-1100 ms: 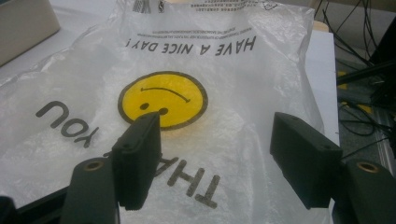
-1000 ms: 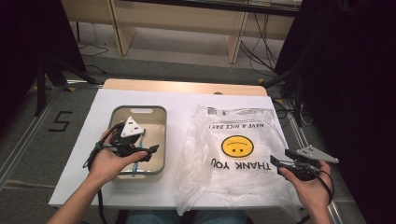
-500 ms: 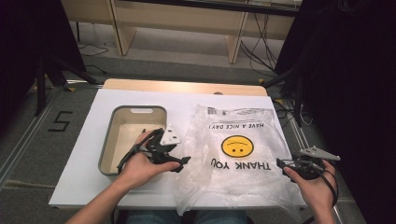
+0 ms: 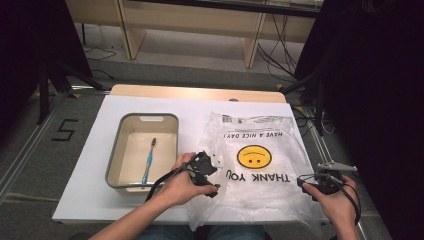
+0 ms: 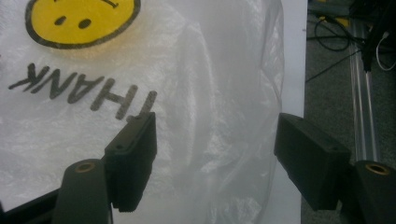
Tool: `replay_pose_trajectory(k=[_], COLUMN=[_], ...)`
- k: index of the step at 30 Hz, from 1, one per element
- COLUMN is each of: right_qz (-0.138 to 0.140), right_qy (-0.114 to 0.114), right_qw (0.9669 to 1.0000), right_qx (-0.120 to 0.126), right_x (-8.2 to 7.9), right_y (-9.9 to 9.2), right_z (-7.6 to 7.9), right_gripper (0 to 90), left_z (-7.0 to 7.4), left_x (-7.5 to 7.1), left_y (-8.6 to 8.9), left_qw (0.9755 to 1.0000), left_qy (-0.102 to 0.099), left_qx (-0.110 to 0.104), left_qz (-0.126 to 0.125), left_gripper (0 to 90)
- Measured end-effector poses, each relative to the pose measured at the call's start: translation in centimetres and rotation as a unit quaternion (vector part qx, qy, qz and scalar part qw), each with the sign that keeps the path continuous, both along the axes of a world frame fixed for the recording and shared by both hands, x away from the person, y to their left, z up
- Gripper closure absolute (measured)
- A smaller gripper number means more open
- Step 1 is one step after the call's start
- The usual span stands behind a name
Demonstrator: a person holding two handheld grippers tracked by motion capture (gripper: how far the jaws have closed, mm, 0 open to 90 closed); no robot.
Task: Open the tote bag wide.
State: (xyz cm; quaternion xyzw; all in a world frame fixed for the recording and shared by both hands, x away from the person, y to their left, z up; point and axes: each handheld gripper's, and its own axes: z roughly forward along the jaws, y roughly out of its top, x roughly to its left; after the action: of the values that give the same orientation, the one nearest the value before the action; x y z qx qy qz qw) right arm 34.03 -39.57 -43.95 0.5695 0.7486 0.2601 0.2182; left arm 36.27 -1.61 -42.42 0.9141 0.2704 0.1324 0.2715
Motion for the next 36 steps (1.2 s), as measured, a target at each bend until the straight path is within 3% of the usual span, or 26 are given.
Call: replay_pose_trajectory(k=[3,11,14,15,18,26,32,36], right_qz=[-0.011,-0.018,-0.01,-0.01,-0.005,0.001,0.004,-0.001], right_qy=[0.015,0.063,0.083,0.083,0.088,0.089,0.076,0.067], right_qw=[0.9998,0.9978,0.9963,0.9963,0.9958,0.9953,0.9959,0.9959], right_qx=[0.0,0.011,0.02,0.02,0.022,0.036,0.048,0.062], right_x=[0.0,0.1,0.1,0.1,0.1,0.0,-0.2,-0.3], right_y=[-0.2,-0.9,-0.8,-0.8,-0.8,-0.5,0.0,0.3], right_z=[-0.5,-1.8,-2.2,-2.2,-2.1,-1.9,-1.3,-0.8], right_gripper=[31.0,36.1,47.5,47.5,63.2,85.2,89.3,89.8], left_z=[-0.7,-2.0,-2.4,-2.5,-2.9,-2.9,-2.1,-0.8], left_x=[0.4,1.4,1.7,1.8,2.1,3.1,3.9,4.9], left_y=[-0.7,-1.3,-1.4,-1.5,-1.6,-1.5,-1.3,-1.1], left_qw=[0.9995,0.9975,0.9969,0.9967,0.9961,0.9961,0.9968,0.9975], left_qy=[0.002,0.025,0.04,0.045,0.052,0.059,0.05,0.024], left_qx=[0.029,0.054,0.06,0.06,0.063,0.05,0.041,0.002], left_qz=[0.013,0.036,0.031,0.03,0.036,0.044,0.047,0.066], left_gripper=[24.0,40.6,50.9,50.9,64.3,88.8,89.3,89.4])
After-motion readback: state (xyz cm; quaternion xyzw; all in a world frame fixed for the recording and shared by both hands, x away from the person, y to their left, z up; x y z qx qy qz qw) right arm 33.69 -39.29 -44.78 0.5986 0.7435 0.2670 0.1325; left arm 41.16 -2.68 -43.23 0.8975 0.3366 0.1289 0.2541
